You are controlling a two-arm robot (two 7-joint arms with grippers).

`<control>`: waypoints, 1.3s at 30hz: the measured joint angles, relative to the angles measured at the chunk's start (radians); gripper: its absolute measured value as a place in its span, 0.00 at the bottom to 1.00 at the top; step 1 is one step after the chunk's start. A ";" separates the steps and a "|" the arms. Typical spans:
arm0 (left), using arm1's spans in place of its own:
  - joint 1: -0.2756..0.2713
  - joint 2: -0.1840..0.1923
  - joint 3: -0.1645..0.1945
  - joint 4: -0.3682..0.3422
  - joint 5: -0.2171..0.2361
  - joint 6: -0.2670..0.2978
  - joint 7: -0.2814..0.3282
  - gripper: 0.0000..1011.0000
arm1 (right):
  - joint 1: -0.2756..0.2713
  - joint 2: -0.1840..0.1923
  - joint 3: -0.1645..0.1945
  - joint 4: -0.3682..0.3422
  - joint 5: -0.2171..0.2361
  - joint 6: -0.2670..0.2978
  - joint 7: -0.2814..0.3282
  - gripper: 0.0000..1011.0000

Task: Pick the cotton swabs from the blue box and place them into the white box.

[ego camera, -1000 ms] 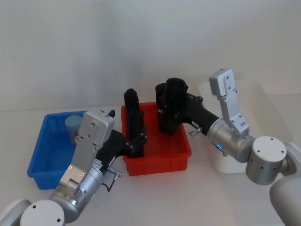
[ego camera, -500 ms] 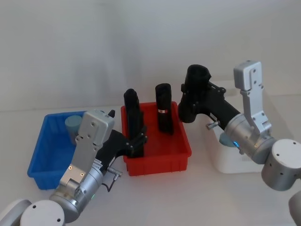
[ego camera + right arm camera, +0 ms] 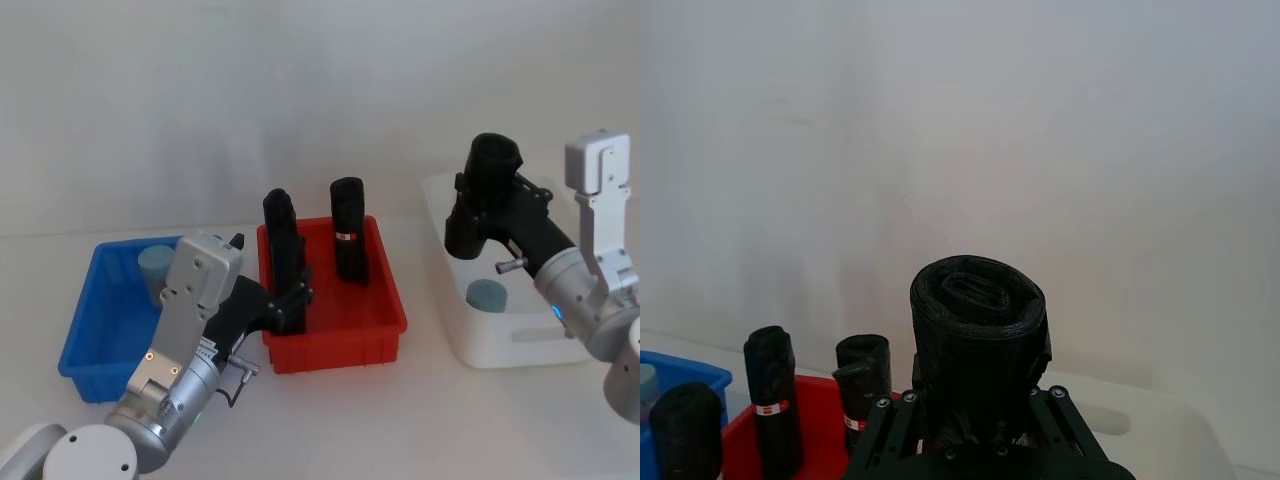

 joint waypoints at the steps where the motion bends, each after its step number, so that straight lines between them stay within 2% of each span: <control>1: 0.000 0.000 0.000 0.000 0.000 0.000 0.000 0.99 | -0.004 0.003 0.003 -0.005 0.001 0.004 -0.010 0.39; 11: 0.000 0.000 0.000 0.000 0.000 0.000 0.000 0.99 | -0.048 0.044 0.044 -0.042 0.015 0.044 -0.094 0.39; 22: 0.000 0.000 0.000 0.000 0.000 0.000 0.000 0.99 | -0.065 0.066 0.072 -0.039 0.029 0.078 -0.135 0.39; 27: 0.000 0.000 0.000 0.000 0.000 0.000 0.000 0.99 | -0.066 0.071 0.079 -0.031 0.033 0.086 -0.138 0.51; 28: 0.000 0.000 0.000 0.000 0.000 0.000 0.000 0.99 | -0.066 0.072 0.081 -0.028 0.034 0.089 -0.138 0.56; 31: 0.000 0.000 0.000 0.000 0.000 0.000 0.000 0.99 | -0.066 0.073 0.082 -0.025 0.035 0.090 -0.138 0.63; 32: 0.000 0.000 0.000 0.000 0.000 0.000 0.000 0.99 | -0.066 0.074 0.084 -0.023 0.036 0.091 -0.137 0.69; 33: 0.000 0.000 0.000 0.000 0.000 0.000 0.000 0.99 | -0.066 0.074 0.084 -0.022 0.036 0.091 -0.136 0.69; 35: 0.000 0.000 0.000 0.000 0.000 0.000 0.000 0.99 | -0.066 0.074 0.085 -0.020 0.037 0.091 -0.134 0.78; 39: 0.000 0.000 0.000 0.000 0.000 0.000 0.000 0.99 | -0.067 0.075 0.087 -0.018 0.038 0.092 -0.131 0.89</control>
